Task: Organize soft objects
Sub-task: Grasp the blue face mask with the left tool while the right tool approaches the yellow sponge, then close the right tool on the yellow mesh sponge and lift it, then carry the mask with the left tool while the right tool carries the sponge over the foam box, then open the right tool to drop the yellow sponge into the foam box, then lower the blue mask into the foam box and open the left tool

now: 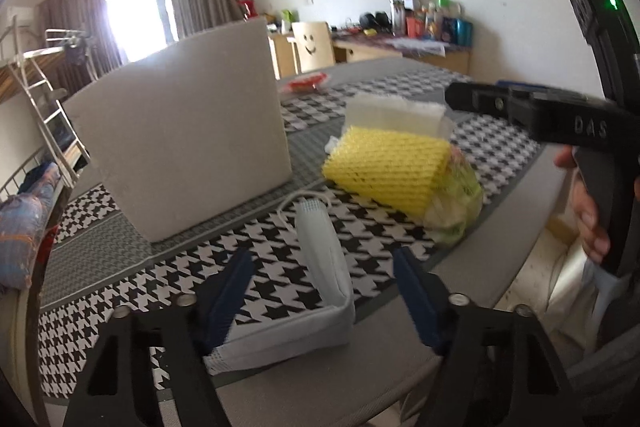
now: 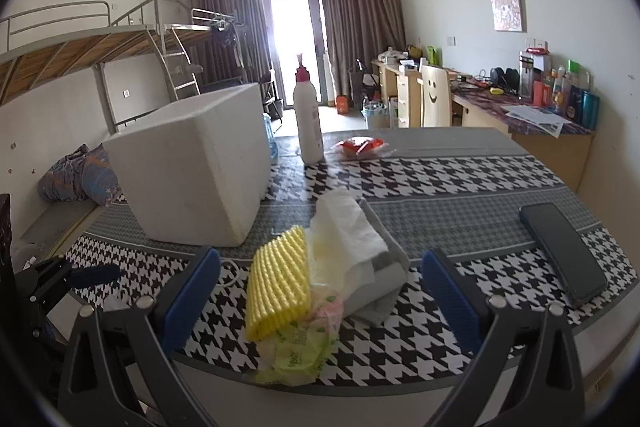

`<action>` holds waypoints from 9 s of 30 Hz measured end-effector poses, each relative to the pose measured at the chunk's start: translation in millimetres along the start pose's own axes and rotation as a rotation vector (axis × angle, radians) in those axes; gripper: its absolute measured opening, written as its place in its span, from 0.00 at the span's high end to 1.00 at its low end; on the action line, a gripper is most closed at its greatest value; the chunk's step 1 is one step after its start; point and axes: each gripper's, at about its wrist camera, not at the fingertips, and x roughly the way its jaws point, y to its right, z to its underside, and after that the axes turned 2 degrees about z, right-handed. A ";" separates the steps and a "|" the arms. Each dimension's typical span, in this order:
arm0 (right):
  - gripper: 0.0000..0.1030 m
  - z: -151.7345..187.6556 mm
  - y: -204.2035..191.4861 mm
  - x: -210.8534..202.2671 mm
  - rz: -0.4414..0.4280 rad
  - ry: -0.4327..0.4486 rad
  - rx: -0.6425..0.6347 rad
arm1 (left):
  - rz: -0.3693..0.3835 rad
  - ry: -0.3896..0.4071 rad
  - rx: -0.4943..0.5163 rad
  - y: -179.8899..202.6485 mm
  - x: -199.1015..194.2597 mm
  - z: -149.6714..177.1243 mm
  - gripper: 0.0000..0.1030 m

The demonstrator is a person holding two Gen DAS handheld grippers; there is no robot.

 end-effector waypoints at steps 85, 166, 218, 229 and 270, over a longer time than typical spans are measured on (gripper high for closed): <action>0.89 -25.9 -24.9 14.8 -0.059 -0.078 -0.096 | 0.082 0.165 -0.155 -30.7 -21.0 -16.2 0.81; 0.89 -116.9 -35.4 6.0 -0.095 0.127 -0.111 | -0.113 0.427 -0.118 -66.4 -50.5 -127.7 0.81; 0.89 -155.1 -114.4 75.9 -0.227 0.048 -0.187 | -0.363 0.446 -0.284 -149.2 -65.7 -96.2 0.81; 0.62 -146.3 -129.3 94.7 -0.220 -0.027 -0.233 | -0.355 0.447 -0.285 -150.7 -68.5 -95.9 0.81; 0.05 -143.4 -73.3 71.7 -0.139 0.052 -0.130 | -0.207 0.414 -0.192 -145.8 -35.1 -130.6 0.81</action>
